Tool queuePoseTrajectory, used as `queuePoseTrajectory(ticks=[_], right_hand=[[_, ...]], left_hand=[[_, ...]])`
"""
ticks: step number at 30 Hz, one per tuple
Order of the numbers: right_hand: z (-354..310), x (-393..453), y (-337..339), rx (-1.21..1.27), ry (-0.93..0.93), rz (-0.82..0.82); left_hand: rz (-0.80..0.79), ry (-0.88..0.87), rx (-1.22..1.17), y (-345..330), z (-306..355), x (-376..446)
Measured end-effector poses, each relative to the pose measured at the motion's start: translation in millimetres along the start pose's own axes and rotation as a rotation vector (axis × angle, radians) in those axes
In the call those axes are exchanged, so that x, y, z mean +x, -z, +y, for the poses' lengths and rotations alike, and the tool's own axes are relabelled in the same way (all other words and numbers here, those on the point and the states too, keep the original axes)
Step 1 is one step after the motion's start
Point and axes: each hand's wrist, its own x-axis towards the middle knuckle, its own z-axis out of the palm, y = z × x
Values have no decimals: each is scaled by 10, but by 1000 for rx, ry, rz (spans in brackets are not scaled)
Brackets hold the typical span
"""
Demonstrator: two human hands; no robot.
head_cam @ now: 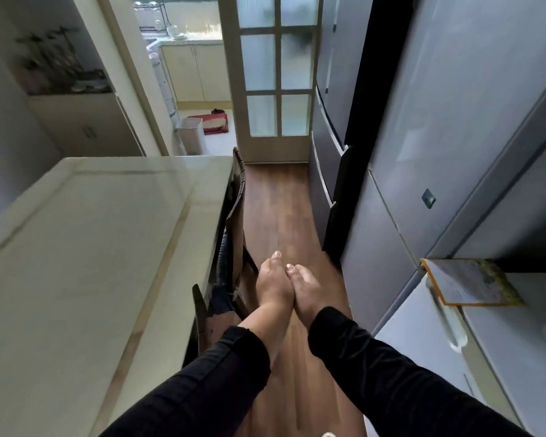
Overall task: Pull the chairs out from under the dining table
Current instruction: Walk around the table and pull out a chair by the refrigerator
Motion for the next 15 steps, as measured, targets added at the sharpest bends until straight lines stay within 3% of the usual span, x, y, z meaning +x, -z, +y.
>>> queuePoseTrajectory(ticks=[6, 15], right_hand=[[-363, 583, 84, -9, -14, -117], [-663, 1280, -85, -19, -34, -140]], left_hand=[[95, -22, -48, -297, 367, 421], [123, -36, 20, -407, 657, 1068]])
